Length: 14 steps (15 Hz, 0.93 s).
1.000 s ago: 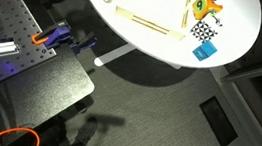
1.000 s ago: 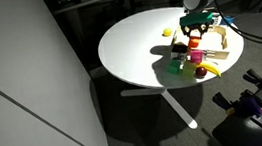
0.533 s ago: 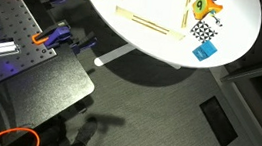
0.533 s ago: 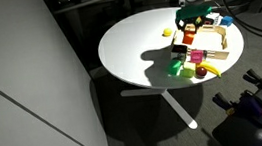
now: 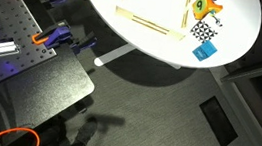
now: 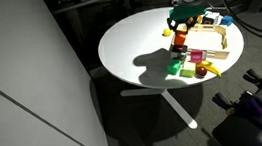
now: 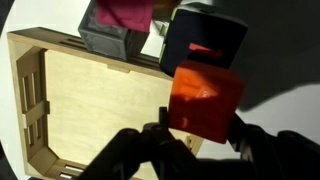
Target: Remove the orange building block from the tray and put it on the white and black dice
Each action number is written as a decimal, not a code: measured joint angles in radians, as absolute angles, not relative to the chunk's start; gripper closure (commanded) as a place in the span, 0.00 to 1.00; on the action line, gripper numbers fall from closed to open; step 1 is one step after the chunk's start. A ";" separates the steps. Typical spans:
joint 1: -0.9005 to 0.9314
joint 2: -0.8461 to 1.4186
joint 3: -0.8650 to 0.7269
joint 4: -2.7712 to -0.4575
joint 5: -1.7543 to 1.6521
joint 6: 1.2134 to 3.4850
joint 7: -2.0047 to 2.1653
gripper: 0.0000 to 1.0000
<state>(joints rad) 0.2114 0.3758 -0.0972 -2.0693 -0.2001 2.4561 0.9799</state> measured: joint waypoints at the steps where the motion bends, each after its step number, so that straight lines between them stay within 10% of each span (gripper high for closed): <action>1: 0.211 0.376 -0.091 -2.071 -0.200 2.456 0.980 0.69; 4: 0.211 0.376 -0.077 -2.080 -0.200 2.456 0.978 0.66; 5: 0.211 0.376 -0.075 -2.084 -0.200 2.455 0.978 0.19; 14: 0.210 0.370 -0.070 -2.098 -0.200 2.448 0.942 0.00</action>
<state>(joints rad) 0.2105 0.3704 -0.0697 -2.0975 -0.2001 2.4478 0.9416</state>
